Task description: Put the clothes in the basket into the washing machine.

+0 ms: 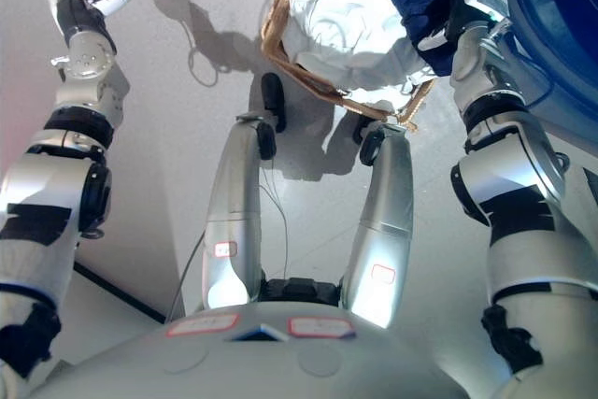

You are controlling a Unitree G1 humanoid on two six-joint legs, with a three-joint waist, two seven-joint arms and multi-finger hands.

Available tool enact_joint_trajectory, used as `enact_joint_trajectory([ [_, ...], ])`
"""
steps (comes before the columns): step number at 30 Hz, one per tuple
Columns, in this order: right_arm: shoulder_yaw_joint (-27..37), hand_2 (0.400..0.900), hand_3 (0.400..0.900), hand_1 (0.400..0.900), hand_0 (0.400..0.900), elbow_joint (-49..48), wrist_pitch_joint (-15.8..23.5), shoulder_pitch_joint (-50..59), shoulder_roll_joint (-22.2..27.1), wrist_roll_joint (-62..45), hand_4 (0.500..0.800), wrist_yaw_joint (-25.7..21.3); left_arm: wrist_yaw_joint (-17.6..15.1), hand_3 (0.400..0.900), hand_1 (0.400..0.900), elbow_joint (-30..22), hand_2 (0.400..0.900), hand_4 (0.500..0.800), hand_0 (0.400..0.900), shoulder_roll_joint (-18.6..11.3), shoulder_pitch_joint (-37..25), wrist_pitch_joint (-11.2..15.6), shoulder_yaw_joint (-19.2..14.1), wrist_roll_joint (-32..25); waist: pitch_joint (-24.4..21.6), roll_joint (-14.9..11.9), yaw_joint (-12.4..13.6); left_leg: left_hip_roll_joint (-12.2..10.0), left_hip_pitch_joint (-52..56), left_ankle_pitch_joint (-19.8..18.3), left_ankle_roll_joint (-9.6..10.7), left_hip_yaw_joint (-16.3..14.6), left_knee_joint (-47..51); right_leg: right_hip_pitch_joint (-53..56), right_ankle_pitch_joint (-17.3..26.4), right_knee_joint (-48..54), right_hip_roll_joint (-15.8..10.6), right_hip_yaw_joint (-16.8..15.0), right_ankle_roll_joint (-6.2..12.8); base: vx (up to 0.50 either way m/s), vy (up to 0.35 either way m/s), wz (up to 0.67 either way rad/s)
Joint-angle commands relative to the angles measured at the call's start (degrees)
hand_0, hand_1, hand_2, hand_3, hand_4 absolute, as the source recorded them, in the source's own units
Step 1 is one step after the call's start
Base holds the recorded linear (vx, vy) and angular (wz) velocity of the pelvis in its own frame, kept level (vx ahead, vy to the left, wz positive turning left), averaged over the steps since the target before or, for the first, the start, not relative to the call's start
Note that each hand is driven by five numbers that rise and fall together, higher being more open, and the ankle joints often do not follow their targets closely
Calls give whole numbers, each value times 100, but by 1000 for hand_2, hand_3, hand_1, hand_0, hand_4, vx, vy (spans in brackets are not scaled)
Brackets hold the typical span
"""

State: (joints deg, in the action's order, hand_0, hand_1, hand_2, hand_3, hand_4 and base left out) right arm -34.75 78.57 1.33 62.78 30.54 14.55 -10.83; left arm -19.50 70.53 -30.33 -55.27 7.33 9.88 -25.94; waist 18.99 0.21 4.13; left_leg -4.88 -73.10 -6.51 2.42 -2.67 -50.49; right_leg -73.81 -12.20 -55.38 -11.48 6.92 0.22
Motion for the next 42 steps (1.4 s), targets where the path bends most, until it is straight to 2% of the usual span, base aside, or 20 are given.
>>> enact_joint_trajectory([
  [1,-302,400,400,400,400,190,11,266,186,-113,500,-218,-253,900,900,379,900,800,900,-306,170,146,-205,-87,-406,308,-55,253,108,-531,54,-200,-112,114,72,-30,238,190,414,5,4,-4],
  [5,-292,400,400,400,400,320,-24,202,27,-71,500,-255,-311,900,900,417,900,800,900,-98,231,141,-165,-16,-510,248,-51,267,96,-539,16,-191,-152,95,59,-38,242,190,374,9,-5,-3],
  [12,-149,400,400,400,400,432,-42,65,-80,-174,500,-328,-327,900,900,369,900,800,900,18,238,176,-108,75,-687,186,-26,269,277,-463,-40,-180,66,222,117,103,286,193,356,0,0,0],
  [18,237,400,400,400,400,549,-12,-331,-22,-405,500,-385,-286,900,900,316,900,800,900,86,408,268,-190,117,-859,151,11,230,858,-294,-54,-189,696,754,258,598,318,167,355,4,-5,-1],
  [22,721,400,400,400,400,608,64,-536,232,-912,500,-449,-208,900,900,305,900,800,900,42,564,314,-274,148,-933,124,-14,202,1440,-165,-13,-230,1257,1334,428,1192,364,123,401,24,-25,-6],
  [24,730,400,400,400,400,602,64,-550,235,-915,500,-449,-207,900,900,306,900,800,900,43,563,316,-264,147,-901,119,-3,201,1504,-148,-11,-234,1300,1392,446,1230,371,122,401,-14,4,-11],
  [25,1362,400,400,400,400,511,210,-607,493,-1814,500,-581,-158,900,900,328,900,800,900,-99,654,345,-329,73,-914,142,-70,204,1766,127,-15,-314,1677,1640,739,1678,413,69,383,45,22,-19],
  [26,1362,400,400,400,400,509,207,-618,491,-1814,500,-581,-156,900,900,333,900,800,900,-98,659,344,-323,72,-915,141,-59,199,1861,-47,21,-294,1645,1719,581,1626,433,33,432,-45,25,-26],
  [27,1521,400,400,400,400,478,250,-632,534,-2040,500,-640,-147,900,900,332,900,800,900,-150,663,358,-335,65,-870,139,-85,195,1903,149,0,-345,1763,1776,782,1802,447,47,389,21,-1,-16],
  [30,1958,400,400,400,400,216,461,-562,700,-2853,500,-852,-142,900,900,356,900,800,900,-396,659,392,-395,-27,-846,161,-187,170,2175,203,36,-463,2029,2022,915,2171,530,-34,422,4,23,-31],
  [32,2470,400,400,400,400,-140,801,-670,647,-3731,500,-1055,-178,900,900,337,900,800,900,-552,703,438,-469,-97,-759,219,-238,157,2315,272,69,-575,2208,2145,1042,2449,581,-113,454,5,40,-33],
  [35,2705,400,400,400,400,-312,1032,-603,477,-4123,500,-1353,-293,900,900,325,900,800,900,-589,629,513,-429,-111,-692,332,-266,154,2417,336,76,-662,2409,2251,1109,2700,618,-166,473,3,13,-17],
  [39,3010,400,400,400,400,-413,1307,-296,454,-4844,500,-1631,-429,900,900,432,900,800,900,-516,292,508,-217,-141,-693,462,-305,136,2474,382,88,-672,2529,2302,1129,2830,658,-214,457,33,-16,-10],
  [42,3270,400,400,400,400,-499,1619,-6,501,-5922,500,-1480,-454,900,900,505,900,800,900,-484,14,499,-86,-214,-716,559,-277,156,2541,465,120,-686,2741,2333,1174,2993,639,-214,466,40,-24,-1],
])
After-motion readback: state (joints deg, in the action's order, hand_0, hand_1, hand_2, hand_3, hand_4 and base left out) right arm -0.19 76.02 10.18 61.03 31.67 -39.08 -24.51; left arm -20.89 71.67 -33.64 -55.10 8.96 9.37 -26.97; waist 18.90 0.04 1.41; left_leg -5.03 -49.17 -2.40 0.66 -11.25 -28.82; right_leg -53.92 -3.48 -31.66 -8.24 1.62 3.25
